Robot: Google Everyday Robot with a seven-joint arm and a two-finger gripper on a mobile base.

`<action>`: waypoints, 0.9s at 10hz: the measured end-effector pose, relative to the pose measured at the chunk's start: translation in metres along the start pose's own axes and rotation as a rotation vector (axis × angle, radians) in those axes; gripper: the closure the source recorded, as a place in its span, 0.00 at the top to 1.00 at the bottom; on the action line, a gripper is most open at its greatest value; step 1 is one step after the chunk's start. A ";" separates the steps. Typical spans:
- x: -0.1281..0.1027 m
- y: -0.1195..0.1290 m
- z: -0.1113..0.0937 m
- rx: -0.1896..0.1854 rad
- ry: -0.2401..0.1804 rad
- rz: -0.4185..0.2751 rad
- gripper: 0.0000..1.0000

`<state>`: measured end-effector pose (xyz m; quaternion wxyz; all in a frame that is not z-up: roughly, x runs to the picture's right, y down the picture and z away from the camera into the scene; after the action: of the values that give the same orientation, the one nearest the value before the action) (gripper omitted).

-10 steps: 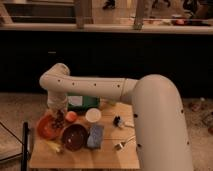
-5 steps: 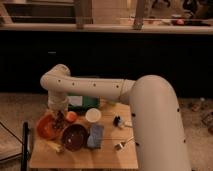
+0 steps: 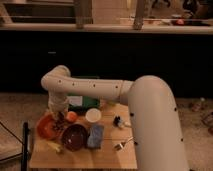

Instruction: Place grapes in red bowl

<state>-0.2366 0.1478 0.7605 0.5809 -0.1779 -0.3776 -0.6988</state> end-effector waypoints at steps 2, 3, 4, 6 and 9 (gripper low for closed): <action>0.000 0.001 0.001 0.000 -0.006 -0.002 0.00; 0.006 -0.002 0.001 -0.002 -0.003 -0.004 0.00; 0.011 -0.009 0.002 0.001 -0.001 -0.009 0.00; 0.027 -0.019 0.005 0.000 -0.009 -0.020 0.00; 0.044 -0.029 0.011 0.003 -0.032 -0.035 0.00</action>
<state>-0.2778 0.1277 0.7886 0.5626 -0.1814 -0.3908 -0.7056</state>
